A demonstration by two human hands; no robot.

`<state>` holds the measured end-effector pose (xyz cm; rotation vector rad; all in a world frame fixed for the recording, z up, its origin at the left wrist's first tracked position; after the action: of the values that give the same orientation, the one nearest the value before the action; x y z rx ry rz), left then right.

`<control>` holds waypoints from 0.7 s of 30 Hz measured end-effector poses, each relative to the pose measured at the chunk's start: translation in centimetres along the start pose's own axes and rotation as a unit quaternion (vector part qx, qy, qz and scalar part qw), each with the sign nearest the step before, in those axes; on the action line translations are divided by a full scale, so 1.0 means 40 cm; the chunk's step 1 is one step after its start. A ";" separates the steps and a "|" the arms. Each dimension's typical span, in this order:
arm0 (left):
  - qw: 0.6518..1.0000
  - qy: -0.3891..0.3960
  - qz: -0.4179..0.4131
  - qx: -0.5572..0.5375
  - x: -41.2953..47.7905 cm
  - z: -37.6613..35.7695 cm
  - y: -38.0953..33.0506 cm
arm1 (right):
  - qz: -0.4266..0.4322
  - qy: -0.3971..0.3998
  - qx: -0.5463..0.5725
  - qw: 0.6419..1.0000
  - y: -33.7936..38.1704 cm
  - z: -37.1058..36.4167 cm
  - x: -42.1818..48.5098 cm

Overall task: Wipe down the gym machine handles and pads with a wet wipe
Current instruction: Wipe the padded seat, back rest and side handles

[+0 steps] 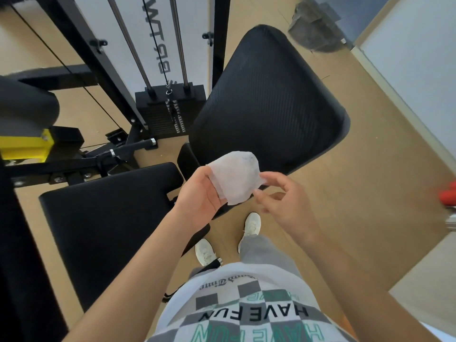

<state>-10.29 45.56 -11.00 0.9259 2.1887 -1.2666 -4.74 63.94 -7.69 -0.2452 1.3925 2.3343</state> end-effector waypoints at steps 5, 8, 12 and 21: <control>0.999 0.012 0.025 0.025 0.015 -0.005 -0.030 | -0.008 -0.020 0.074 0.997 0.027 0.038 0.024; 0.997 0.050 0.049 0.028 0.017 -0.029 -0.055 | -0.042 0.050 0.197 0.978 0.040 0.042 0.047; 0.991 0.107 0.039 0.066 0.010 -0.070 -0.077 | -0.003 0.002 0.159 0.987 0.044 0.063 0.058; 0.860 0.013 -0.315 0.402 0.086 -0.237 -0.165 | 0.154 -0.227 -0.076 0.959 0.082 0.184 0.076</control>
<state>-17.91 52.64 -4.92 0.4498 2.0300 -2.6119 -8.45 69.76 -2.58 0.4733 1.0824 2.5286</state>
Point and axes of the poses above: each hand's wrist, its own x-axis towards the middle knuckle, its own z-axis out of the back of the hand, y = z × x, the point moved 2 cm from there along x, towards the middle knuckle
